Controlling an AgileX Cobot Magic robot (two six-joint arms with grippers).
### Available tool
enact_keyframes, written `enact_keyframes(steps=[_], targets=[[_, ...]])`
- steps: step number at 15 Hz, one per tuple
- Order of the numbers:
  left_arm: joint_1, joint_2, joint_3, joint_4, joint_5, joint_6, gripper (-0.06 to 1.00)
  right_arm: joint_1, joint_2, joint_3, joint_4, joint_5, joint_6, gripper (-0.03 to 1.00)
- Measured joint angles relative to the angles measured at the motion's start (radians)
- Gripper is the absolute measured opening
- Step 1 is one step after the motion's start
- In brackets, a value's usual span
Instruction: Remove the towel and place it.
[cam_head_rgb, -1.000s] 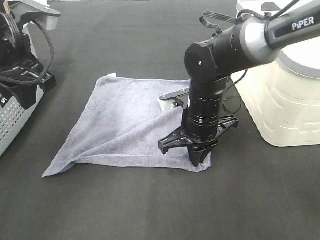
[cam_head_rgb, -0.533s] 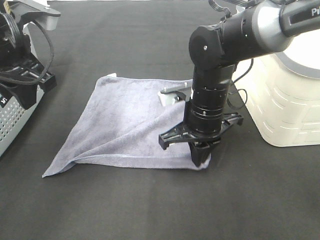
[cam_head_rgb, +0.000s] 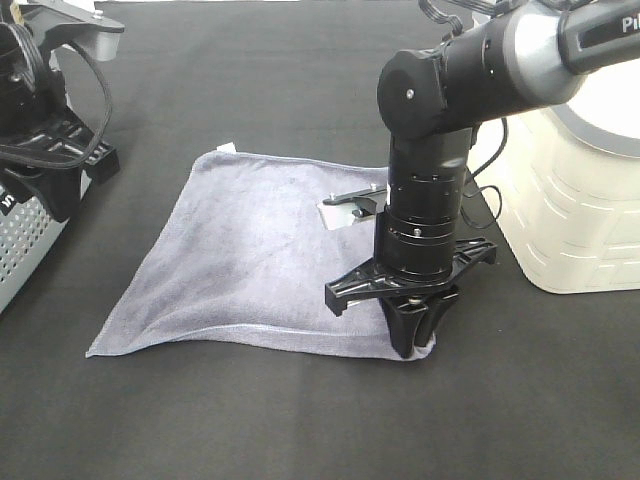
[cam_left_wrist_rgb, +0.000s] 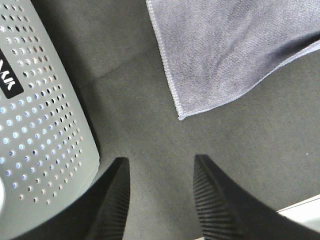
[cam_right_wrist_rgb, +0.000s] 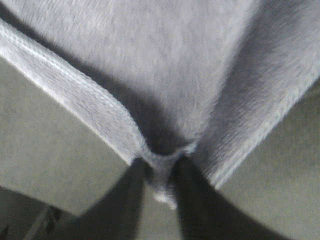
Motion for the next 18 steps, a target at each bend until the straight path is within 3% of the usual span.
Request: enact_keyframes(steps=[1, 3, 6, 10, 12, 18], targets=[[0.0, 0.0, 0.0, 0.0, 0.0, 0.0, 0.4, 0.0, 0.0, 0.0, 0.001, 0.024, -0.003, 0.37], [0.0, 0.0, 0.0, 0.0, 0.0, 0.0, 0.4, 0.0, 0.0, 0.0, 0.002, 0.056, -0.03, 0.45], [0.0, 0.0, 0.0, -0.001, 0.0, 0.0, 0.4, 0.0, -0.015, 0.0, 0.007, 0.056, -0.063, 0.46], [0.0, 0.0, 0.0, -0.016, 0.0, 0.0, 0.4, 0.0, -0.032, 0.0, 0.006, -0.18, -0.089, 0.47], [0.0, 0.0, 0.0, -0.022, 0.0, 0.0, 0.4, 0.0, -0.032, 0.0, 0.004, -0.229, -0.09, 0.46], [0.0, 0.0, 0.0, -0.037, 0.0, 0.0, 0.4, 0.0, 0.035, 0.002, 0.002, -0.15, -0.096, 0.44]])
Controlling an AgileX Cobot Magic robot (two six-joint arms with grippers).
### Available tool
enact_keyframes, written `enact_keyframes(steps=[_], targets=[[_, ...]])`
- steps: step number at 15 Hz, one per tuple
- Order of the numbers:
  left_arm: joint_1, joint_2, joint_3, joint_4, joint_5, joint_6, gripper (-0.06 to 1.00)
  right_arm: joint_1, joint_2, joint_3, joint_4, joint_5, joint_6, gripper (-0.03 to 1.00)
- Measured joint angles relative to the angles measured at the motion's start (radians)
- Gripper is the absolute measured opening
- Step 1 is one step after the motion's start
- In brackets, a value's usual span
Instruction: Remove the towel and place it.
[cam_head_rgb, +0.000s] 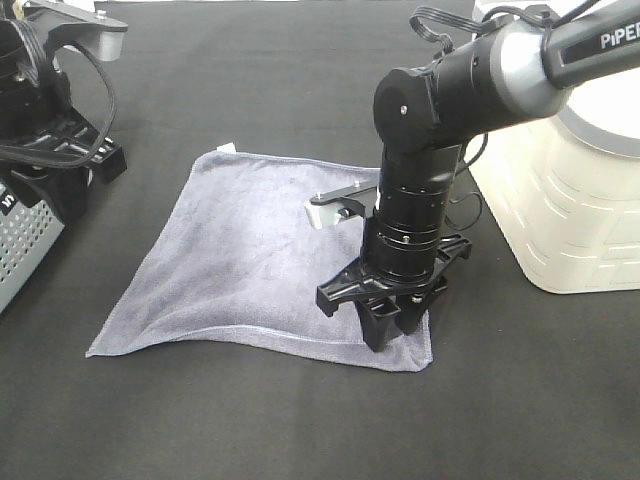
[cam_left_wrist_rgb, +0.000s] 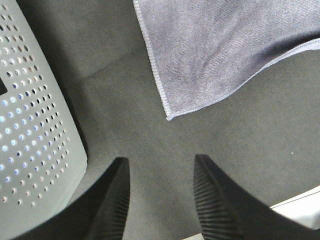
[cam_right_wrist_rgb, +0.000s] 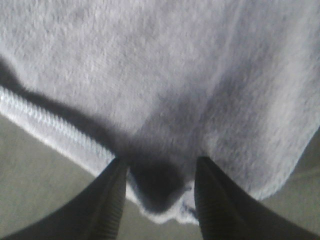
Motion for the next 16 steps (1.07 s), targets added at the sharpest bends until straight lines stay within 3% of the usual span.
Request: enact_keyframes(steps=[4, 6, 10, 11, 14, 16], targets=[[0.0, -0.003, 0.0, -0.001, 0.0, 0.0, 0.4, 0.002, 0.0, 0.069, 0.05, 0.088, -0.019, 0.41], [0.0, -0.003, 0.0, -0.001, 0.0, 0.001, 0.4, 0.002, 0.0, 0.096, 0.075, 0.191, -0.058, 0.35], [0.0, -0.003, 0.0, -0.002, 0.0, 0.001, 0.4, 0.003, -0.06, 0.097, 0.098, 0.244, -0.134, 0.33], [0.0, -0.003, 0.0, -0.002, 0.0, 0.001, 0.4, 0.005, -0.102, 0.097, 0.103, 0.232, -0.171, 0.33], [0.0, -0.003, 0.0, -0.004, 0.0, 0.0, 0.4, 0.006, -0.161, 0.097, 0.158, 0.081, -0.259, 0.32], [0.0, -0.003, 0.0, -0.005, 0.0, 0.0, 0.4, 0.008, -0.151, 0.103, 0.208, 0.06, -0.288, 0.33]])
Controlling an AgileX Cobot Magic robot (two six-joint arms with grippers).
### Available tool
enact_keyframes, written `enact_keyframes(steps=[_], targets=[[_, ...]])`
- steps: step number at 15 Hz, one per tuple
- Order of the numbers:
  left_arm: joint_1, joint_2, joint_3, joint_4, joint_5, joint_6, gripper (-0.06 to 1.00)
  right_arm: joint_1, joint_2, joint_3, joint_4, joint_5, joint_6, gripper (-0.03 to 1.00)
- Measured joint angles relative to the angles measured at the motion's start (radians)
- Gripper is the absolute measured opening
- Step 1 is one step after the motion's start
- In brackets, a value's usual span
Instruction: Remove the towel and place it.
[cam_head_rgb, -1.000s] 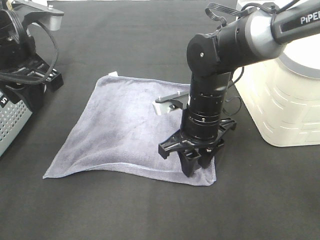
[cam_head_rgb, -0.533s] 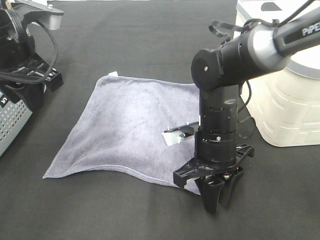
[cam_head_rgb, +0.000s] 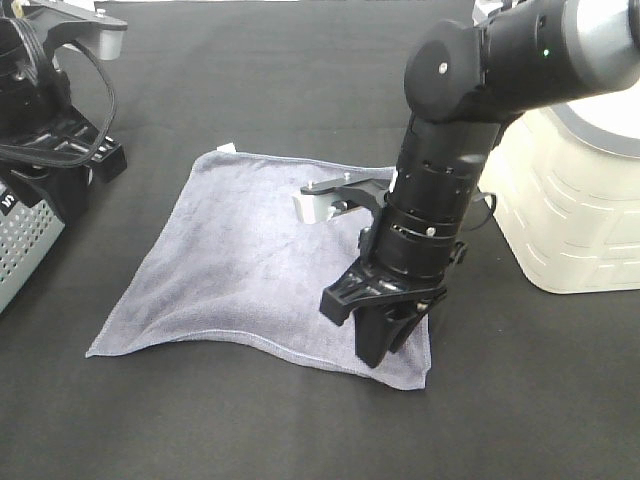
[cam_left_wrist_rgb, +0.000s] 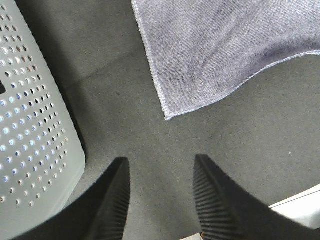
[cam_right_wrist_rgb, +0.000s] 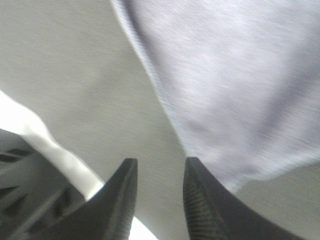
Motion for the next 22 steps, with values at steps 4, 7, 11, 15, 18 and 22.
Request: enact_keyframes(steps=[4, 7, 11, 15, 18, 22], targets=[[0.0, 0.0, 0.0, 0.0, 0.0, 0.0, 0.4, 0.095, 0.007, 0.015, -0.014, -0.113, -0.142, 0.48], [0.0, 0.0, 0.0, 0.0, 0.0, 0.0, 0.4, 0.143, 0.03, 0.016, -0.119, -0.135, -0.144, 0.5], [0.0, 0.0, 0.0, 0.0, 0.0, 0.0, 0.4, 0.143, 0.061, 0.079, -0.204, -0.208, -0.113, 0.5], [0.0, 0.0, 0.0, 0.0, 0.0, 0.0, 0.4, 0.143, 0.061, 0.12, -0.225, -0.247, -0.095, 0.37], [0.0, 0.0, 0.0, 0.0, 0.0, 0.0, 0.4, 0.143, 0.061, 0.124, -0.226, -0.247, -0.089, 0.22], [0.0, 0.0, 0.0, 0.0, 0.0, 0.0, 0.4, 0.143, 0.061, 0.134, -0.247, -0.211, -0.088, 0.0]])
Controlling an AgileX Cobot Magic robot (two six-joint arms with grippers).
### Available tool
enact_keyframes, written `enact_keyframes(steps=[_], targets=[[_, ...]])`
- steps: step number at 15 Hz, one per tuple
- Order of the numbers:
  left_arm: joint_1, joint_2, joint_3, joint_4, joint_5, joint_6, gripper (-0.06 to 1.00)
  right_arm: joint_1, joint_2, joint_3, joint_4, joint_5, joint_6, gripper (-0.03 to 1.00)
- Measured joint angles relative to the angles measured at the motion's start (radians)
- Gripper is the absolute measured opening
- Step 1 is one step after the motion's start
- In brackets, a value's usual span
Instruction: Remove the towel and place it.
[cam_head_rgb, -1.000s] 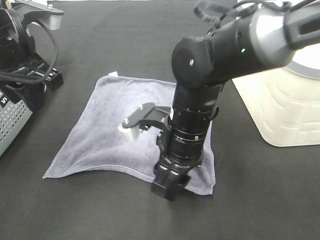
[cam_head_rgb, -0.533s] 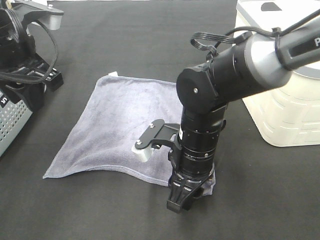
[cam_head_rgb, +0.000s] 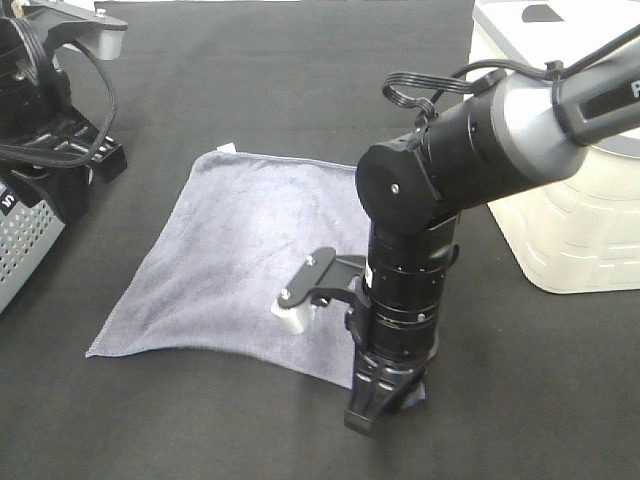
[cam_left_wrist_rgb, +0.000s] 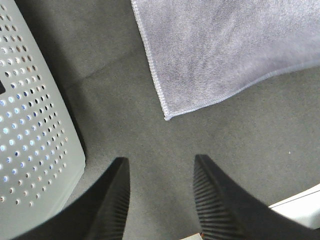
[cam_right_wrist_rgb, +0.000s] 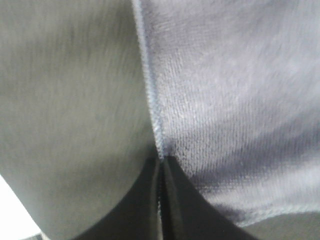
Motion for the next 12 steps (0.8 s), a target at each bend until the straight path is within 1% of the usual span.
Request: enact_keyframes(steps=[5, 7, 8, 9, 10, 11, 12], targets=[[0.0, 0.0, 0.0, 0.0, 0.0, 0.0, 0.4, 0.0, -0.011, 0.033, -0.018, -0.016, 0.0, 0.0], [0.0, 0.0, 0.0, 0.0, 0.0, 0.0, 0.4, 0.0, -0.016, 0.038, -0.01, -0.012, 0.003, 0.01], [0.0, 0.0, 0.0, 0.0, 0.0, 0.0, 0.4, 0.0, -0.025, 0.041, 0.002, -0.001, 0.003, 0.02], [0.0, 0.0, 0.0, 0.0, 0.0, 0.0, 0.4, 0.0, -0.036, 0.043, 0.01, 0.01, 0.003, 0.08], [0.0, 0.0, 0.0, 0.0, 0.0, 0.0, 0.4, 0.0, -0.055, 0.043, 0.022, 0.036, 0.012, 0.19], [0.0, 0.0, 0.0, -0.001, 0.0, 0.0, 0.4, 0.0, -0.067, 0.044, 0.035, 0.056, 0.025, 0.4], [0.0, 0.0, 0.0, -0.001, 0.0, 0.0, 0.4, 0.0, -0.08, 0.045, 0.045, 0.069, 0.032, 0.53]])
